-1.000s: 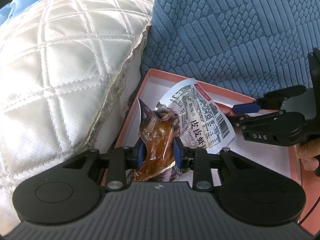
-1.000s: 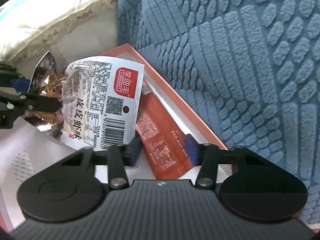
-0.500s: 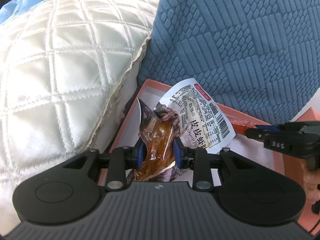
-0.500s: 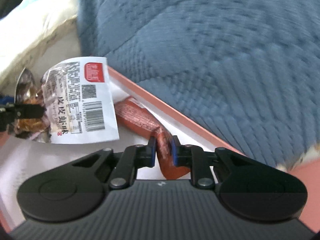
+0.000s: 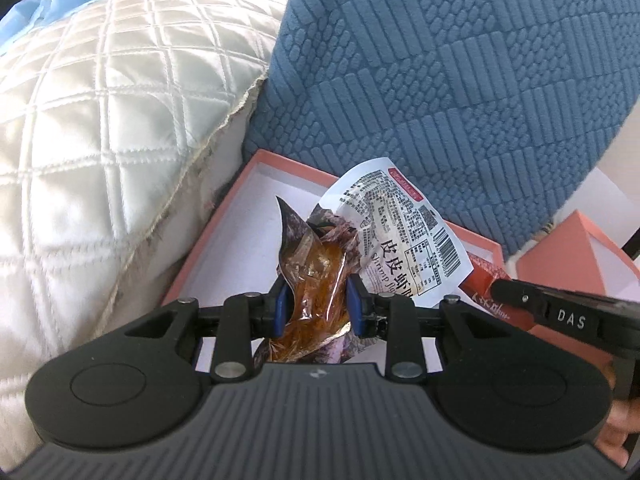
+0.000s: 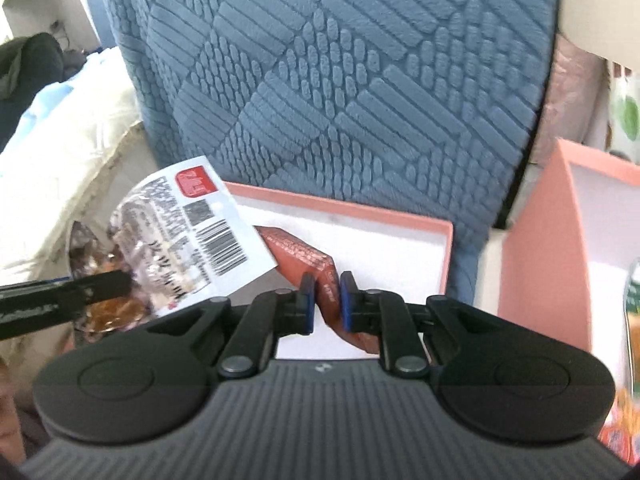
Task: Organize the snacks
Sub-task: 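Carry the shrimp packet with the left tool while the right tool carries the sausage over the box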
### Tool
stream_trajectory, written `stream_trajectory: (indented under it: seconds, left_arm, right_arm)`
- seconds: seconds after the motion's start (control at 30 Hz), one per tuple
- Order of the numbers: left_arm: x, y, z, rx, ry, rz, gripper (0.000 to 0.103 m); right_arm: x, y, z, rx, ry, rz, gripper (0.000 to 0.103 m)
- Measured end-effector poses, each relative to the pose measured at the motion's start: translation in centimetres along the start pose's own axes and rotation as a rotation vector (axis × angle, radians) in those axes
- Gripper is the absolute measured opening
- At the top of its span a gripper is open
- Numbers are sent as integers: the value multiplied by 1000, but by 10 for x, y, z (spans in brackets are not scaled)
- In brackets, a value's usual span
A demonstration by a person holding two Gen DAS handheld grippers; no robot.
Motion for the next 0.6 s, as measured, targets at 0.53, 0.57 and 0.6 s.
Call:
stream_trajectory:
  seconds: [0.53,0.57,0.6]
  left_arm:
    - [60,-18,-76,78,126,-27,34]
    - [67,-19,-80,83,136,-20,34]
    - [74,-20,-83,87,144,-13,34]
  right_arm:
    - [45,-10,-125,183,124,58,16]
    - [51,-10,-131,189,134,66,16]
    - [56,-9,-137,194,144,74,16]
Point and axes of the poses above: each gripper's, at about its wrist camera, not at the fingertips, and z roughly the way its jaws point, x to its right, y to its underside, the point moved 8 cm from there along z, roughly the way its jaws point, and after that the axes turned 2 degrees about -y, right-handed, at the moved point
